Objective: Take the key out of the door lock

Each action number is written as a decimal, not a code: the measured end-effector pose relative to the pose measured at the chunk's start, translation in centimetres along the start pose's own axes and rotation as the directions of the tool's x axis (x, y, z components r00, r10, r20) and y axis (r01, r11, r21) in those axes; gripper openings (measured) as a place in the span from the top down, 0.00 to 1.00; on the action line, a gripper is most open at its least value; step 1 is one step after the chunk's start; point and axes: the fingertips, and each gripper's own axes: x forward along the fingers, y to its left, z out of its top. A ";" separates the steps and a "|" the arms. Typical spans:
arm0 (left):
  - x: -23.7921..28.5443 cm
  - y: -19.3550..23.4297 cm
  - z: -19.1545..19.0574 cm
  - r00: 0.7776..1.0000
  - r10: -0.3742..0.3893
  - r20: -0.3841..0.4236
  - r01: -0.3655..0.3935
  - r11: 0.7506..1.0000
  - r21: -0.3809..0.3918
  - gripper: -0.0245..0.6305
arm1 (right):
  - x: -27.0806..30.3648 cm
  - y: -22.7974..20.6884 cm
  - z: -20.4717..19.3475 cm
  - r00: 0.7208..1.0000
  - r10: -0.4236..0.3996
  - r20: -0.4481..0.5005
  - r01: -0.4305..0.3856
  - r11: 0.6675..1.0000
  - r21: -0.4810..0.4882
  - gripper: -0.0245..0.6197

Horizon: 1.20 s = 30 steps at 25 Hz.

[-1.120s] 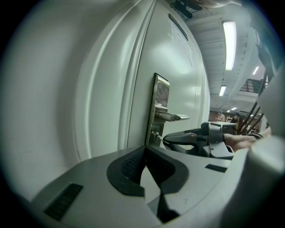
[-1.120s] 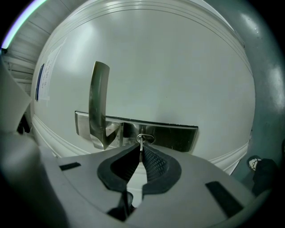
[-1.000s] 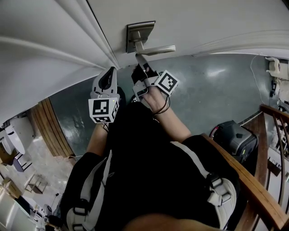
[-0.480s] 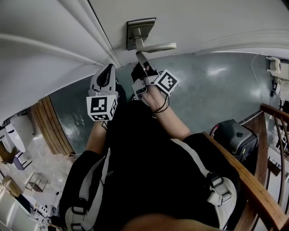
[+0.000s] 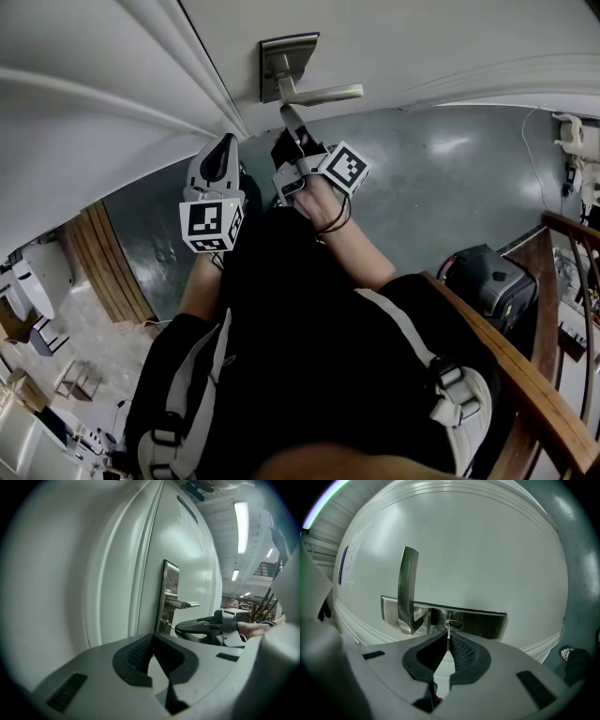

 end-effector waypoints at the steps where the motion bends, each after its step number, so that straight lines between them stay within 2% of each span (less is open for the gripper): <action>1: -0.1 0.0 0.0 1.000 0.002 0.000 -0.002 1.000 -0.001 0.93 | 0.0 0.0 0.0 1.000 -0.002 -0.001 0.002 1.000 0.000 0.92; 30: -0.5 -1.3 -0.4 1.000 -0.006 0.003 0.006 1.000 0.005 0.93 | -2.1 -0.1 -0.7 1.000 0.008 0.005 -0.008 1.000 -0.004 0.91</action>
